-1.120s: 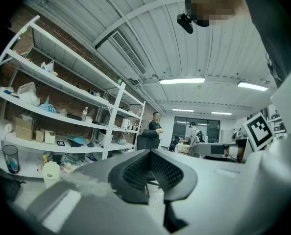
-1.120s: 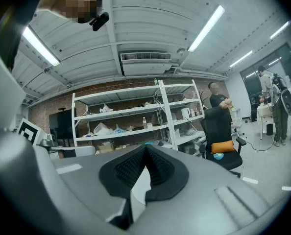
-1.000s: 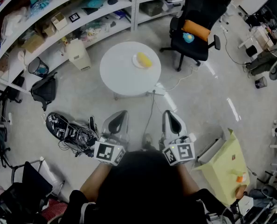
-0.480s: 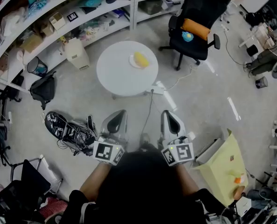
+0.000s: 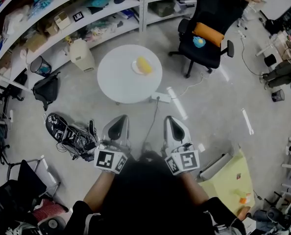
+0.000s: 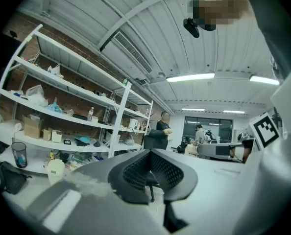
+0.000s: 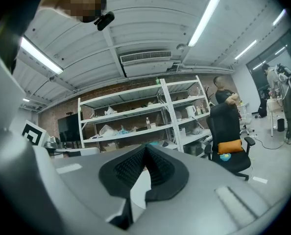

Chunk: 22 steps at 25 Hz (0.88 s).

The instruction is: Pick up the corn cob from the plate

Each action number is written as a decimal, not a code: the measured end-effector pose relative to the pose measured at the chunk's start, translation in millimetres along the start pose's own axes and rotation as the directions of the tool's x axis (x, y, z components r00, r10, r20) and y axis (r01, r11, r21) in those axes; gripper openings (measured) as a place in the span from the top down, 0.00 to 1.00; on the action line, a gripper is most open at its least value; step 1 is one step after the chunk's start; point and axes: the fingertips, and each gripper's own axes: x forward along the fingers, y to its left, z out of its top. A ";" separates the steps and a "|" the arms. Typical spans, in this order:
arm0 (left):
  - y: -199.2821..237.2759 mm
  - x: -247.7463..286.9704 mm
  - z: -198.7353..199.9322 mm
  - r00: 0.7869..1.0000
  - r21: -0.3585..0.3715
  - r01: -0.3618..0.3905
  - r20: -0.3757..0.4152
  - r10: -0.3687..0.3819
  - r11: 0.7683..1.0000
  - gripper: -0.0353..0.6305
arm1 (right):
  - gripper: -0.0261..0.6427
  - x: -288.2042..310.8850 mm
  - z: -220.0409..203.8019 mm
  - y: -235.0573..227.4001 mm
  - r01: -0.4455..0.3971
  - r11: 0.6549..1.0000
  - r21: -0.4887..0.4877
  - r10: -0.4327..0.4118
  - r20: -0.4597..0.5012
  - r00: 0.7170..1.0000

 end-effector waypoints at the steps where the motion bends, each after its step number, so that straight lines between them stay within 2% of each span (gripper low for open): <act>1: -1.4 2.2 0.2 1.000 0.003 -0.012 -0.001 0.012 1.000 0.94 | 0.95 2.4 0.5 -2.6 -0.014 1.000 -0.001 0.014 -0.002 1.000; 10: 8.5 23.3 7.5 0.998 -0.005 -0.062 0.008 0.062 0.998 0.94 | 0.95 32.0 1.9 -17.9 -0.051 0.999 0.018 0.052 -0.025 0.998; 22: 80.2 69.9 22.4 1.000 -0.007 -0.015 0.004 0.015 1.000 0.94 | 0.95 111.1 5.5 -15.6 0.008 1.000 -0.005 -0.008 -0.015 1.000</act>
